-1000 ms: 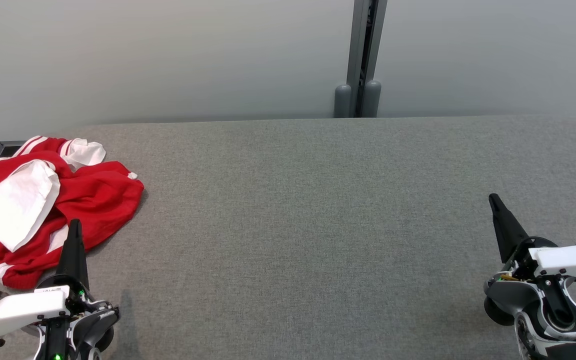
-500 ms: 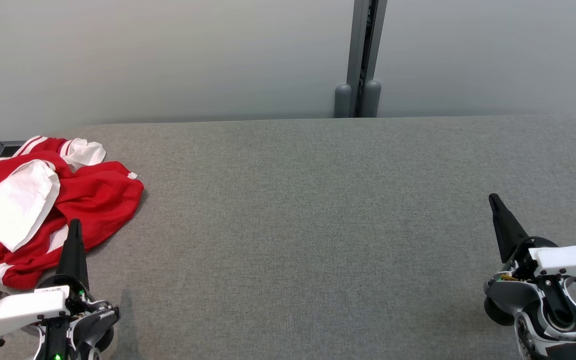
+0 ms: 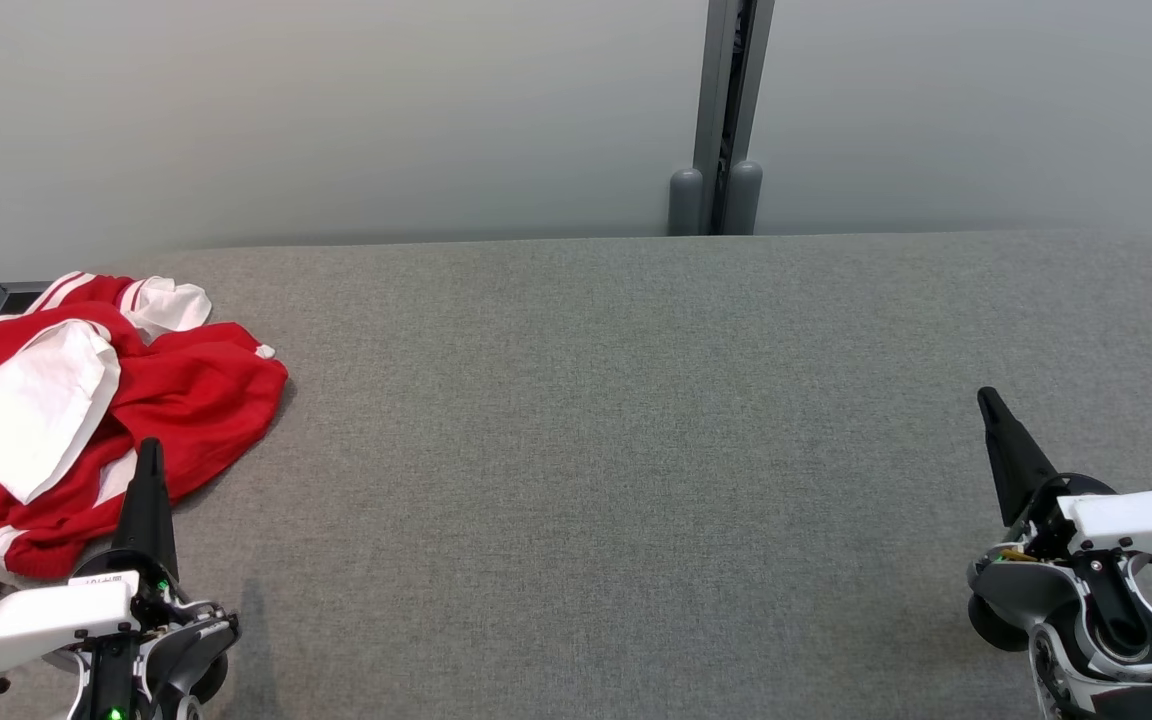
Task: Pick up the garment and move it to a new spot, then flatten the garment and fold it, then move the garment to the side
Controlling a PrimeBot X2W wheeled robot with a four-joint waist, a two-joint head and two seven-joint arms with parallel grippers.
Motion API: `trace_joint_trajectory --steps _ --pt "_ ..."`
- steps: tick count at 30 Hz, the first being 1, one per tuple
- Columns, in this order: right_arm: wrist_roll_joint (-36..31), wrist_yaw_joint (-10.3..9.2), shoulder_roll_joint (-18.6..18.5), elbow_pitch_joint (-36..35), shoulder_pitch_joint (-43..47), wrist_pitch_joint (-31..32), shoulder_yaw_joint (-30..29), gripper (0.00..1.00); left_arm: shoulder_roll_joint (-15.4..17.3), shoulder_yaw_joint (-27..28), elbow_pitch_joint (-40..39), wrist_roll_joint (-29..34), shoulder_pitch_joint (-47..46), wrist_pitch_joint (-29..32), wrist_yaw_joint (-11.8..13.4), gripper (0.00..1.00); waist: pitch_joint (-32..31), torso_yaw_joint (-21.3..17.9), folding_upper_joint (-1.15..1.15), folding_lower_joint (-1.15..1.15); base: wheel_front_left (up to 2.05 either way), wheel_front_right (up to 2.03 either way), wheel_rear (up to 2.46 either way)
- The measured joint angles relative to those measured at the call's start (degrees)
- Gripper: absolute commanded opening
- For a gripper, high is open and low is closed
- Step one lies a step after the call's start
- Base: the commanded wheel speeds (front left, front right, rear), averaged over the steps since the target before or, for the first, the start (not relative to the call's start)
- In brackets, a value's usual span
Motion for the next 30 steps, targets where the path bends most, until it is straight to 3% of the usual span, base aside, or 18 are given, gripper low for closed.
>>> trace_joint_trajectory --steps 30 --pt "0.0 0.00 0.0 0.0 0.0 0.0 0.0 0.00 0.0 0.0 0.0 0.0 0.0 0.0 0.0 0.00 0.0 0.0 0.00 0.00 0.00 0.00 0.00"
